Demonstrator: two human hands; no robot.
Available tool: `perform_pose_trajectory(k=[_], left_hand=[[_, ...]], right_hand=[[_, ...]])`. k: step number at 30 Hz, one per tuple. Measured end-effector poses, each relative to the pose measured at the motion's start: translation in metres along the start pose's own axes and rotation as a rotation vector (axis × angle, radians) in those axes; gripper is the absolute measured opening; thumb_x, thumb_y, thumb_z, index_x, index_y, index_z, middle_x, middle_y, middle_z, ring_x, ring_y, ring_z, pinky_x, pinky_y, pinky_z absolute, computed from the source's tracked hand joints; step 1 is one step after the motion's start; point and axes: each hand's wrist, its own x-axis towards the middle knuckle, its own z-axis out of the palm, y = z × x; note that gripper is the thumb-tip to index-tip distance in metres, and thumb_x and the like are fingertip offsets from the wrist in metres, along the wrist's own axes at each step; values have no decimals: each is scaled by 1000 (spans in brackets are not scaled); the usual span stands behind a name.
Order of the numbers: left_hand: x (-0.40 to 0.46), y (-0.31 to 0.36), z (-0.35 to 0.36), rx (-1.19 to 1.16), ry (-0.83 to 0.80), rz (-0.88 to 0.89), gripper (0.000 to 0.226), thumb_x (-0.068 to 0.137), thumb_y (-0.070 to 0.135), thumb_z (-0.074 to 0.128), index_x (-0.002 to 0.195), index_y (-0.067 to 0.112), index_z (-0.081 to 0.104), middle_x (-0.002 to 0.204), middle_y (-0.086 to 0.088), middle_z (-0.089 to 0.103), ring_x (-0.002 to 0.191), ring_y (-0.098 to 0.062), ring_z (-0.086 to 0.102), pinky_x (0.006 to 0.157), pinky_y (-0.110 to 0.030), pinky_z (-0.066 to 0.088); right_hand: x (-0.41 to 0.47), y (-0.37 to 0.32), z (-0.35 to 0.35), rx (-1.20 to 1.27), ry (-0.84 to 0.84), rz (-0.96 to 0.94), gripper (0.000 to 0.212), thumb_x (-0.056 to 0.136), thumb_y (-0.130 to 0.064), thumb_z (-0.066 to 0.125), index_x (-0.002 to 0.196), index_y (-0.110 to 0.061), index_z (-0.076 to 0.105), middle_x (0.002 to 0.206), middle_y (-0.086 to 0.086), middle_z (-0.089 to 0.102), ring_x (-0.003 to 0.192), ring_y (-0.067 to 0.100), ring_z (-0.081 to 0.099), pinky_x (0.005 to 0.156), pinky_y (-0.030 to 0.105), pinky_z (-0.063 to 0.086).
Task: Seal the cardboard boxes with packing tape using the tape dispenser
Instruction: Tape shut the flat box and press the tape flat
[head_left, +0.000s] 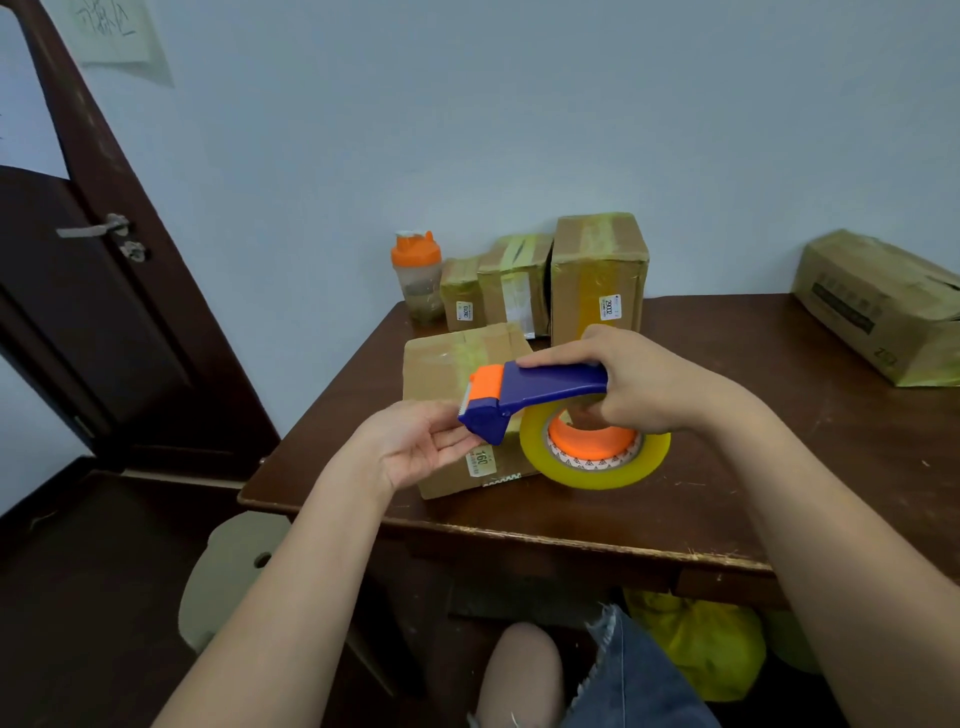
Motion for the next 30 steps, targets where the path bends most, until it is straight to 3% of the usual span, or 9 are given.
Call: perform_pose_trajectory(k=[6, 9, 11, 14, 19, 21, 25, 30], left_hand=[[5, 13, -11, 280, 211, 170, 12, 94, -8, 53, 102, -5, 62, 87, -18, 71, 70, -21, 71, 52, -27, 57], [4, 24, -33, 309, 345, 256, 11, 96, -5, 52, 96, -2, 63, 82, -17, 70, 70, -20, 69, 54, -26, 57], [3, 30, -50, 283, 427, 305, 13, 97, -3, 53, 90, 0, 63, 77, -14, 70, 67, -17, 69, 57, -25, 56], [1, 26, -61, 247, 413, 294, 11, 96, -1, 54, 93, 0, 65, 74, -13, 72, 71, -18, 70, 63, -28, 56], [4, 6, -59, 181, 334, 299, 17, 91, 8, 66, 106, 0, 65, 90, -15, 72, 80, -20, 71, 70, -30, 57], [6, 1, -55, 213, 367, 333, 19, 90, 9, 67, 109, 4, 64, 93, -15, 73, 80, -20, 71, 71, -30, 57], [13, -5, -50, 267, 507, 408, 20, 91, 6, 66, 111, 6, 63, 95, -15, 73, 79, -20, 71, 71, -29, 58], [14, -6, -47, 220, 552, 441, 22, 89, 6, 68, 111, 9, 63, 95, -13, 73, 80, -19, 71, 71, -28, 57]], right_hand=[[-1, 4, 14, 33, -67, 2, 79, 85, -20, 72, 134, -65, 31, 106, -6, 43, 89, 12, 49, 84, 34, 48], [-4, 8, 11, 32, -74, 7, 81, 82, -23, 74, 134, -66, 28, 107, -5, 44, 90, 11, 49, 84, 38, 49], [-7, 11, 5, -1, -64, 24, 79, 84, -24, 73, 133, -67, 28, 108, -6, 45, 89, 10, 48, 77, 31, 46], [-8, 14, -2, -105, -45, 39, 72, 88, -25, 67, 129, -69, 28, 106, -9, 43, 86, 9, 46, 67, 26, 37], [-5, 18, -5, -172, 37, 44, 82, 85, -9, 61, 119, -76, 26, 105, -9, 42, 90, 14, 49, 68, 38, 50], [-4, 18, -6, -194, 56, 45, 83, 84, -6, 60, 119, -75, 27, 105, -8, 42, 92, 15, 48, 69, 41, 53], [-1, 18, -4, -210, 87, 46, 82, 84, -4, 56, 131, -67, 33, 102, -7, 39, 93, 16, 44, 61, 34, 45], [6, 22, -6, -140, 95, 66, 83, 82, 2, 52, 131, -63, 37, 102, -4, 41, 87, 15, 44, 60, 32, 43]])
